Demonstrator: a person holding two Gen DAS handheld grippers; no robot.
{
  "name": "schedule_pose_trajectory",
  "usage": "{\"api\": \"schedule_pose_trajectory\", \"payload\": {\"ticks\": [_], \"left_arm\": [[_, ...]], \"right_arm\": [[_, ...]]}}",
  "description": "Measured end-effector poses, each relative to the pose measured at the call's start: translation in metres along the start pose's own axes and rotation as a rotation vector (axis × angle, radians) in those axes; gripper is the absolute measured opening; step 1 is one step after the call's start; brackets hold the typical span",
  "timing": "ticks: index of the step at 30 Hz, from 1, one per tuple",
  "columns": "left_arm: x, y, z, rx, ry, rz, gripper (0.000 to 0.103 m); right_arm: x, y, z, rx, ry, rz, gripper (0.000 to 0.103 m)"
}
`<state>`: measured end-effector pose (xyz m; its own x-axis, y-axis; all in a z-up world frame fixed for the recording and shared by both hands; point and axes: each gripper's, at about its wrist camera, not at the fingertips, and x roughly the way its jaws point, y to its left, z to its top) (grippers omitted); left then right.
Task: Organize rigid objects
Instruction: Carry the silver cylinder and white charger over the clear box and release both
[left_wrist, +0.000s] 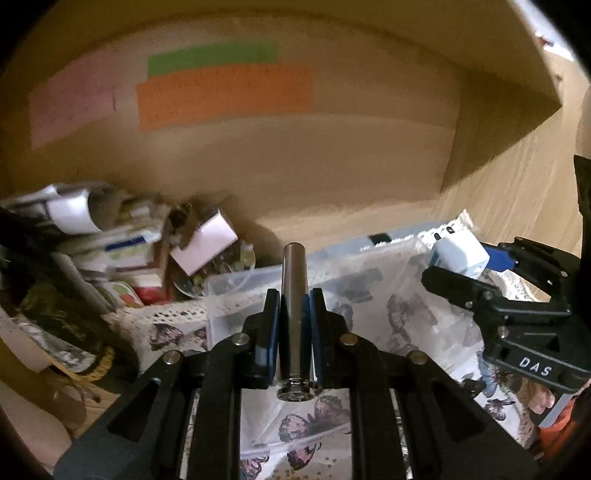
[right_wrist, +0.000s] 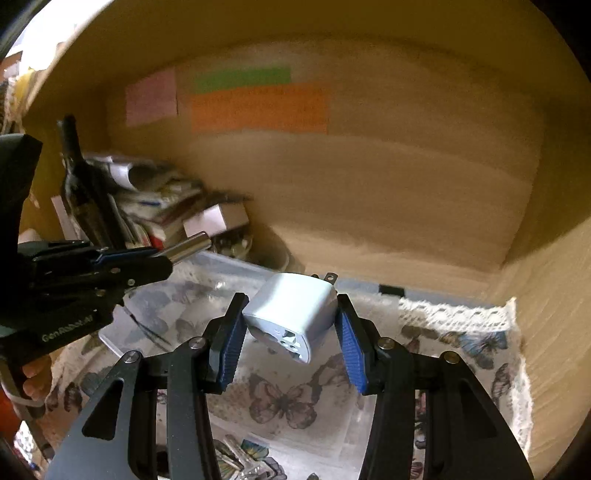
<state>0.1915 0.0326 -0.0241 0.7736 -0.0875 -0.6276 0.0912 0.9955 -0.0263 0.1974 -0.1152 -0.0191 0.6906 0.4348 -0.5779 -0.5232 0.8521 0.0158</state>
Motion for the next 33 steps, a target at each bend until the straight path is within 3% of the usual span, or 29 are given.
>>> {"api": "schedule_pose_trajectory", "payload": {"ticks": [8,15,23,33], "left_arm": [[0.034,-0.006,-0.009,0.029,0.107,-0.004,0.015],[0.056,-0.017,-0.017,0.066,0.177,-0.009,0.015],[0.064,-0.021,-0.019,0.069,0.205,-0.010,0.015],[0.028,-0.021,-0.013,0.063,0.127,0.002,0.019]], "right_arm": [[0.045,-0.001,-0.016,-0.006,0.157,0.020,0.044],[0.058,-0.001,-0.023,-0.001,0.235,0.028,0.044],[0.063,0.004,-0.023,-0.028,0.263,0.022,0.044],[0.032,0.007,-0.010,-0.044,0.183,0.010,0.045]]}}
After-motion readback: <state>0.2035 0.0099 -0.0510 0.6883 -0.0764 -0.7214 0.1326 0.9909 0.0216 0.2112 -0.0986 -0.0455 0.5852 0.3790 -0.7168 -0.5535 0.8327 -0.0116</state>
